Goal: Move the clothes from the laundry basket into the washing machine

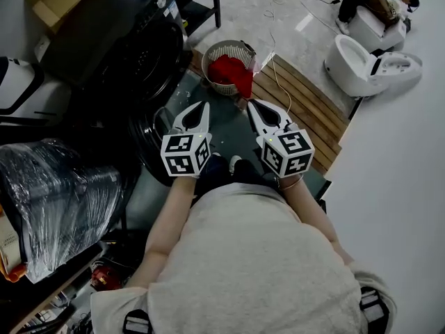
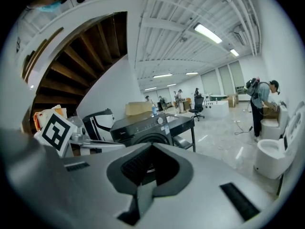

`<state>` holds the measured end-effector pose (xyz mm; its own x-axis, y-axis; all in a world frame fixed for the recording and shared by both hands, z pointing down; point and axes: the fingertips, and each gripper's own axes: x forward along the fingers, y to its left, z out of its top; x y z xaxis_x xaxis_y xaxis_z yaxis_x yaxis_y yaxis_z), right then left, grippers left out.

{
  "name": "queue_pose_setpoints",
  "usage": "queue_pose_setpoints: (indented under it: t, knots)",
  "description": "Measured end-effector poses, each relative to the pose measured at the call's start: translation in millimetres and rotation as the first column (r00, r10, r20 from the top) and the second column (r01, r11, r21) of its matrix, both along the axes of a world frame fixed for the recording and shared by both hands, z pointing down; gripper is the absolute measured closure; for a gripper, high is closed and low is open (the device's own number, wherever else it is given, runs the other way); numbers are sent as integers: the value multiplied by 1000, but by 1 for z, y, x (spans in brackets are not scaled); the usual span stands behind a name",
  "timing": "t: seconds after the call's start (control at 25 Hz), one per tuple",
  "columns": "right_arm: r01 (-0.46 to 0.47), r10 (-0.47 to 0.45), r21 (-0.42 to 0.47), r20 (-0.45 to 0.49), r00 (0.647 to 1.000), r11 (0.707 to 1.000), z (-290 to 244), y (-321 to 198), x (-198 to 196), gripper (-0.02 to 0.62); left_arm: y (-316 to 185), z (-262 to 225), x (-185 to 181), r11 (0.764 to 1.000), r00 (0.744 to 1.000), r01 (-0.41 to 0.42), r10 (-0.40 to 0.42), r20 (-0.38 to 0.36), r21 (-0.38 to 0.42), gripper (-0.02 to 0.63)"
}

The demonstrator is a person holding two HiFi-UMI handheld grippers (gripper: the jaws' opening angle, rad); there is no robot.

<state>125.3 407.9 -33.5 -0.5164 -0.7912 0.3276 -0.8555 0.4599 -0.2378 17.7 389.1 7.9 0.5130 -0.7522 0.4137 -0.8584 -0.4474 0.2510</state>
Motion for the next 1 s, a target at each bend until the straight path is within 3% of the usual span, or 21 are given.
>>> queue_pose_setpoints:
  t: [0.2,0.44,0.76,1.0]
  knots:
    - [2,-1,-34,40,999,999,10,-7,4,586,-4,4,6,1000,1000,-28,28,-3,-1,597]
    - [7,-5,-81,23,1000,997,33,-45,-4,586,-46,22,-5,999,999,-22,21,-30,-37,597]
    - [-7,3,-96,-39,999,995,43,-155,-16,586,-151,34,-24,995,998,-62,60,-38,-82,597]
    - [-40,31,-155,-62,998,987,54,-220,-25,586,-211,41,-36,979,987,-161,160,-14,-126,597]
